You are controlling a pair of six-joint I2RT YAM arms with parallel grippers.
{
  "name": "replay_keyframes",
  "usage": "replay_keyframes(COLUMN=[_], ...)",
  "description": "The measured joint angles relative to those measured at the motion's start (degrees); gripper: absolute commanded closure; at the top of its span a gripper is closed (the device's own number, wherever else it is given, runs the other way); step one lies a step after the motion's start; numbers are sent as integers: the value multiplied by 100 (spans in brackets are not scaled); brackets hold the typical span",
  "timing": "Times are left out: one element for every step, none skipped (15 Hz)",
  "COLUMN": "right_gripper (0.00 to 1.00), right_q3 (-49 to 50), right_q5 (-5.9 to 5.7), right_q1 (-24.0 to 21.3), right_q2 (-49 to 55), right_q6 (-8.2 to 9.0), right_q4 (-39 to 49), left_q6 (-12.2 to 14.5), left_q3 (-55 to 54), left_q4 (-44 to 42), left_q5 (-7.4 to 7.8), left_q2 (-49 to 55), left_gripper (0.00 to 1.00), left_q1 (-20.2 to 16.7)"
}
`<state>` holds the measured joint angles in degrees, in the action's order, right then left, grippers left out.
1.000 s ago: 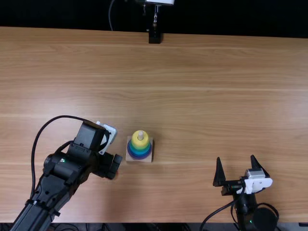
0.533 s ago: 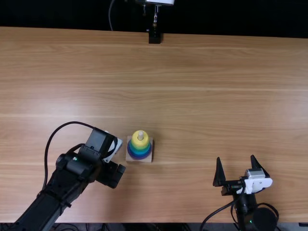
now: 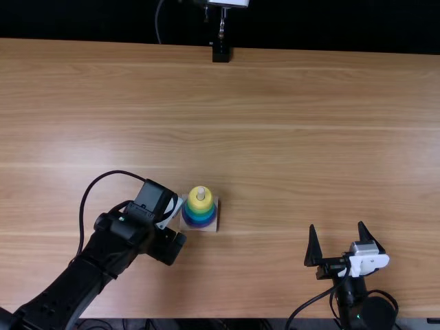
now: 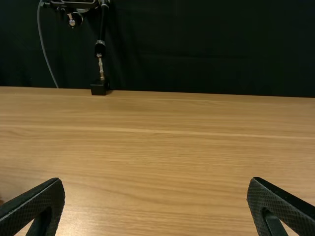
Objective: Build the Hanoi tower: stack the rings onto the peg from bottom to top in this color order: purple, dark blue, light blue, dark green, light green, yellow, orange.
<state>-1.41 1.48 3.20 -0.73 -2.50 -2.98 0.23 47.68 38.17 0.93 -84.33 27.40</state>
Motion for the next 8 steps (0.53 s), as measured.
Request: replay_keyframes(right_gripper=[0, 0, 0, 0, 0, 0, 0, 0], right_q3=[0, 0, 0, 0, 0, 0, 0, 0], right_q5=[2, 0, -2, 0, 0, 0, 0, 2], right_q1=[0, 0, 0, 0, 0, 0, 0, 0], right_q2=[0, 0, 0, 0, 0, 0, 0, 0], right_q6=[-4, 0, -2, -2, -2, -2, 2, -2], right_q4=[-2, 0, 0, -2, -2, 0, -2, 2], left_q6=[2, -2, 0, 0, 0, 0, 2, 0], left_q3=[-11, -13, -13, -15, -13, -15, -15, -15], left_q4=[4, 2, -4, -2, -15, -20, -22, -20], left_q5=[-2, -4, -4, -2, -2, -2, -4, -2], left_q2=[-55, -70, -70, -87, -149, -227, -280, -299], left_gripper=[0, 0, 0, 0, 0, 0, 0, 0], left_q1=[0, 0, -2, -2, -2, 0, 0, -2])
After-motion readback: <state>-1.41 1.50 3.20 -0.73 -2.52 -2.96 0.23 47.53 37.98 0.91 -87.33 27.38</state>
